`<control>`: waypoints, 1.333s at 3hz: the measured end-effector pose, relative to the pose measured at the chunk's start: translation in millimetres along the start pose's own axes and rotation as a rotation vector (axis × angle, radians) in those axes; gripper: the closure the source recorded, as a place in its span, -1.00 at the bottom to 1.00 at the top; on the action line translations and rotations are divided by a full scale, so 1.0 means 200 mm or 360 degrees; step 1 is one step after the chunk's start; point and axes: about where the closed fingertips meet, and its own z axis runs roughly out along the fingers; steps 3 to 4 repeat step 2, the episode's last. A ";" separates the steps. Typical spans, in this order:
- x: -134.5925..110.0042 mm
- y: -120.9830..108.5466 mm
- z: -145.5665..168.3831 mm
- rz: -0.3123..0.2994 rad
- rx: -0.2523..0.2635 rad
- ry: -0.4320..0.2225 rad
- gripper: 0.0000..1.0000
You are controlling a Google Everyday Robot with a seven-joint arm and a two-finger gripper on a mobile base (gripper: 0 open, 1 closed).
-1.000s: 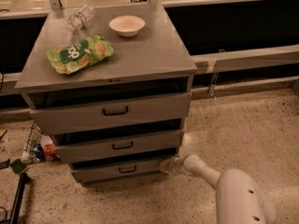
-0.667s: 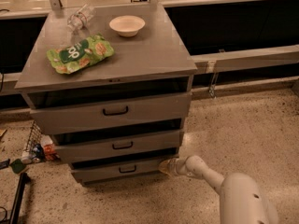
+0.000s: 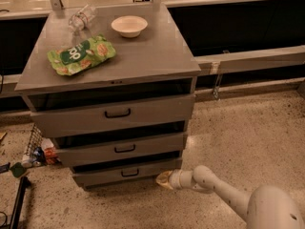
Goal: Close bottom drawer
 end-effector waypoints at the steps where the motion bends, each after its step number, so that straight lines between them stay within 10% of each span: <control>1: -0.08 0.20 -0.04 0.0195 -0.0152 -0.0099 0.95; 2: -0.08 0.19 -0.03 0.0178 -0.0142 -0.0092 0.50; 4: -0.08 0.19 -0.03 0.0178 -0.0142 -0.0092 0.50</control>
Offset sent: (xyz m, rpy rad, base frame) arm -0.0296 0.0113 0.0106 0.0812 0.1022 0.0064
